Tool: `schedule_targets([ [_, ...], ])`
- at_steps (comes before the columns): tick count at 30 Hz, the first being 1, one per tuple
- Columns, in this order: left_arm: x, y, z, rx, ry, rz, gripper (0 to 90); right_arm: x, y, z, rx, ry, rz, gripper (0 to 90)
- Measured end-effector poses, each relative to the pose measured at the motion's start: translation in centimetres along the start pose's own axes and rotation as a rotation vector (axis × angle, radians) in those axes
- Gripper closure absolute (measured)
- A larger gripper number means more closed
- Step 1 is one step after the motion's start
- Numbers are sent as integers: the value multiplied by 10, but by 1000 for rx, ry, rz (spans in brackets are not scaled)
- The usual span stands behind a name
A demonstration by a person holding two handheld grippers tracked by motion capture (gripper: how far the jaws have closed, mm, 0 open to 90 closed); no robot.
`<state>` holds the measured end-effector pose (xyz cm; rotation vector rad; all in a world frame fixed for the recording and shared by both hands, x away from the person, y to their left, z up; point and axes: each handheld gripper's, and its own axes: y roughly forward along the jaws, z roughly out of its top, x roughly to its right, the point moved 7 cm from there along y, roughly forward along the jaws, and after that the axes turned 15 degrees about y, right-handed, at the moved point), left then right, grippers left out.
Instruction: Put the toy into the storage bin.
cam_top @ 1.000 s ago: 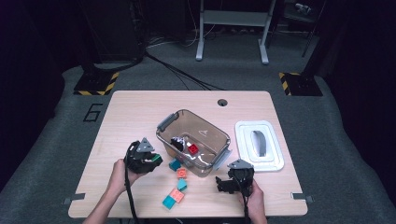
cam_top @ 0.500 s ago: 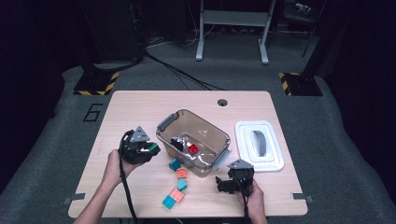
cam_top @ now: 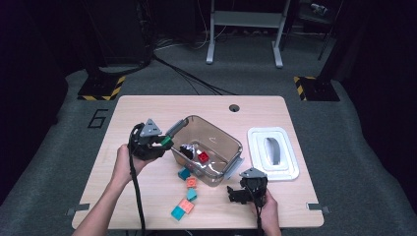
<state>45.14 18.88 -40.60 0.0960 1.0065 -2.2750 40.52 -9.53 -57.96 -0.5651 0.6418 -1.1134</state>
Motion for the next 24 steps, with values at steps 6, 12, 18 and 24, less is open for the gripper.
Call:
schedule_targets([
  [6,-2,9,12,6,-1,1,655,0,0,0,1,0,0,0],
  [12,0,22,15,-24,-1,-22,654,0,0,0,0,0,0,0],
  [18,6,36,13,-46,-8,-38,653,0,0,0,0,0,0,0],
  [24,11,45,6,-77,-11,-55,652,0,0,0,1,0,0,0],
])
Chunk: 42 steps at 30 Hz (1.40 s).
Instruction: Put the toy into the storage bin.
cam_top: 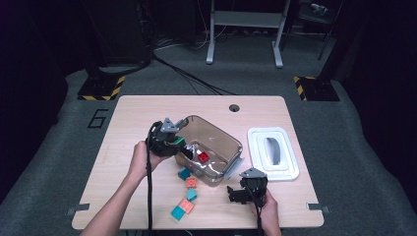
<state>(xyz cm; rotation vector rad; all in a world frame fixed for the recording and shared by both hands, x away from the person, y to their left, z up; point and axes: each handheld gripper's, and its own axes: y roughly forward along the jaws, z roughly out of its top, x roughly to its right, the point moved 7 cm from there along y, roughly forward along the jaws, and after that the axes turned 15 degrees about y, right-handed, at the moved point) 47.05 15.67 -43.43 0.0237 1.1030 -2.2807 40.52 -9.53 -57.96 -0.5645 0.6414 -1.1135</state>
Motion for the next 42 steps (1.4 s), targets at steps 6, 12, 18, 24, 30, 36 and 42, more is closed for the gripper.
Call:
schedule_targets([
  [6,0,1,-4,-11,-22,-12,640,0,0,0,-1,0,0,0],
  [12,0,-1,-5,-7,-34,-6,594,0,0,0,-1,0,0,0],
  [18,0,-11,-9,5,-47,18,390,0,0,0,-1,0,0,0],
  [24,8,-25,-19,12,-39,46,237,0,0,0,0,-1,0,0],
  [30,17,-31,-33,13,-50,52,161,0,0,0,-1,0,0,0],
  [36,29,-29,-52,6,-65,35,142,0,0,0,-1,0,0,0],
  [42,44,-24,-69,-29,-60,24,100,0,0,0,-1,0,0,0],
])
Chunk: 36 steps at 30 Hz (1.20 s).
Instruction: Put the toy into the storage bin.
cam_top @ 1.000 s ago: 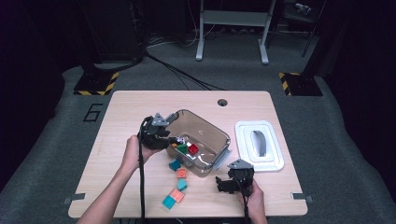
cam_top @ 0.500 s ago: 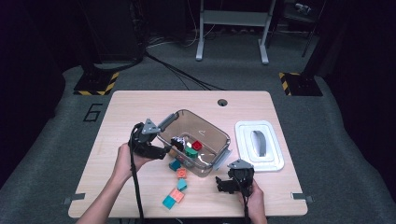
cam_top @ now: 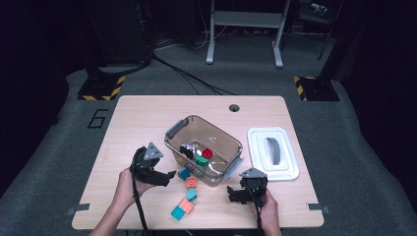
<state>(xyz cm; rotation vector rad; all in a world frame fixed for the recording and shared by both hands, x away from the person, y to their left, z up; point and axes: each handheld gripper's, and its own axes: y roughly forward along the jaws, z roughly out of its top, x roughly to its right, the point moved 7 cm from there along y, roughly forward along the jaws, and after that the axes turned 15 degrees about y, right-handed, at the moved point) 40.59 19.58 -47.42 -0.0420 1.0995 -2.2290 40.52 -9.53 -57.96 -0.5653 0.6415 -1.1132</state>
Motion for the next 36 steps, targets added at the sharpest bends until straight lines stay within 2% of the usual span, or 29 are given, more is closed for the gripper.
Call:
schedule_targets([
  [3,9,4,-7,2,-14,-12,89,0,0,0,0,0,0,0],
  [13,40,16,-31,-39,-4,-64,18,0,0,0,0,0,0,0],
  [19,55,23,-43,-37,-25,-80,0,0,0,0,1,1,0,0],
  [22,66,25,-48,-38,-18,-91,0,0,0,0,1,1,0,0],
  [23,70,25,-49,-42,-15,-107,0,0,0,0,1,1,0,0],
  [27,85,28,-52,-49,12,-114,0,0,0,0,1,0,-1,0],
  [28,88,30,-52,-42,2,-109,0,0,0,0,1,1,-1,0],
  [30,92,32,-55,-57,9,-121,0,0,0,0,1,1,-1,0],
  [31,93,33,-56,-56,12,-107,1,0,0,0,1,1,-1,0],
  [33,94,34,-58,-64,12,-113,11,0,0,0,1,1,-1,0],
  [36,92,36,-61,-66,7,-92,24,0,0,0,1,2,-1,0],
])
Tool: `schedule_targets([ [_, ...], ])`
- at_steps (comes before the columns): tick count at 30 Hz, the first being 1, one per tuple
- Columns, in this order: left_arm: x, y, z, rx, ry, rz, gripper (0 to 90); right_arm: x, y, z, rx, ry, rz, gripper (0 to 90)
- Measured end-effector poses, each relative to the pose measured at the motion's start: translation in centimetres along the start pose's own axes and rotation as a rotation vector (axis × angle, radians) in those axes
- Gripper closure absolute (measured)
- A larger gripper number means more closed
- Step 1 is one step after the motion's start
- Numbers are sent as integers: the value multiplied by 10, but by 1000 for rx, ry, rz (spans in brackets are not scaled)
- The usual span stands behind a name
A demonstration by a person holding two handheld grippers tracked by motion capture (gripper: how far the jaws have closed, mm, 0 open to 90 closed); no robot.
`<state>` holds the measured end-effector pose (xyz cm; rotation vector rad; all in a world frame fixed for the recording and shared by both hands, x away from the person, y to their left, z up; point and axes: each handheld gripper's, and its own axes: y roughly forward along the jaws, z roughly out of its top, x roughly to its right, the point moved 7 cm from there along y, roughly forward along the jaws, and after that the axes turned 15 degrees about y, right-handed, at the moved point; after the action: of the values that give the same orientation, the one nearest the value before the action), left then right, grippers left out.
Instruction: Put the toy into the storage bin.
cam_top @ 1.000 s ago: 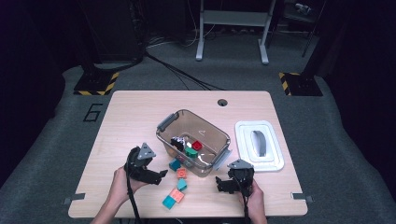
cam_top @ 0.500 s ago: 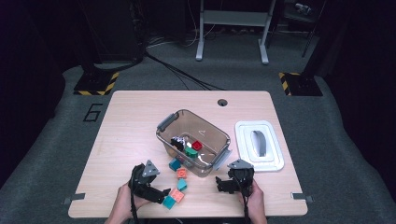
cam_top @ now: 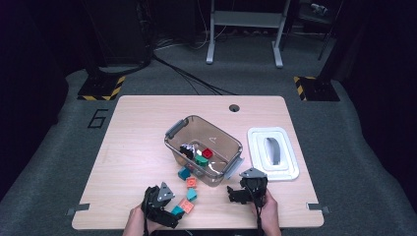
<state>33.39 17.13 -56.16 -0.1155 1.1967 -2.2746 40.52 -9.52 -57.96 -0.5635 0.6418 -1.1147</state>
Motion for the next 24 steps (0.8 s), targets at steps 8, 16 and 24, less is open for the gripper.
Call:
schedule_targets([
  [8,-23,-2,-11,-11,-53,43,60,0,0,0,0,0,0,0],
  [16,-44,0,-19,-17,-105,64,84,0,0,0,0,0,-1,0],
  [24,-48,-3,-17,-10,-102,58,149,0,0,0,1,-4,0,0],
])
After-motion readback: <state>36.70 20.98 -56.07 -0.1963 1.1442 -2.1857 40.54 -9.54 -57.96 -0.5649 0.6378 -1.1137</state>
